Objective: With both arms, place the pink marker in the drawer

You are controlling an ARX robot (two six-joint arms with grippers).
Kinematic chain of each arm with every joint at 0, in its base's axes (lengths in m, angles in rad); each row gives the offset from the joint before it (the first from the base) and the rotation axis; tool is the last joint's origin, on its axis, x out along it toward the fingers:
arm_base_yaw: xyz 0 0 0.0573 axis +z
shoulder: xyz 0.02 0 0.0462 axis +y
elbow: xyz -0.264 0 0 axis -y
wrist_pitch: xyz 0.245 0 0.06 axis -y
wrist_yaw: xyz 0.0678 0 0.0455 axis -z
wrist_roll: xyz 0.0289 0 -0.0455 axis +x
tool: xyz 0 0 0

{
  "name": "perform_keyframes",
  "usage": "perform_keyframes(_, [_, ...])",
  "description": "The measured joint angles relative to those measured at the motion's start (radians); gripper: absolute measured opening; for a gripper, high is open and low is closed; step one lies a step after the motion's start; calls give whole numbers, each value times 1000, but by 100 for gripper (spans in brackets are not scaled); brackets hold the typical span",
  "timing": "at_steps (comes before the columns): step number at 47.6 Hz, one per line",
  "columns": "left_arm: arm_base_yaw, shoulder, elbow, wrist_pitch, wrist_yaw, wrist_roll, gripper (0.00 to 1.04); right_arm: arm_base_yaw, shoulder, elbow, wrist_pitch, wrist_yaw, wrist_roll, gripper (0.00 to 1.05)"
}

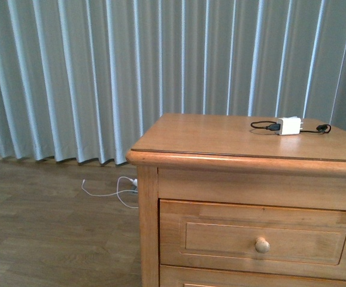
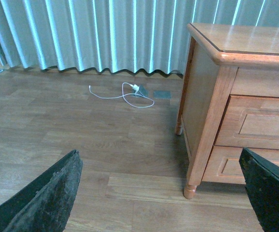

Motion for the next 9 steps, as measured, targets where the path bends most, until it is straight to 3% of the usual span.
perform_keyframes(9, [0,0,0,0,0,0,99,0,0,0,0,0,0,79])
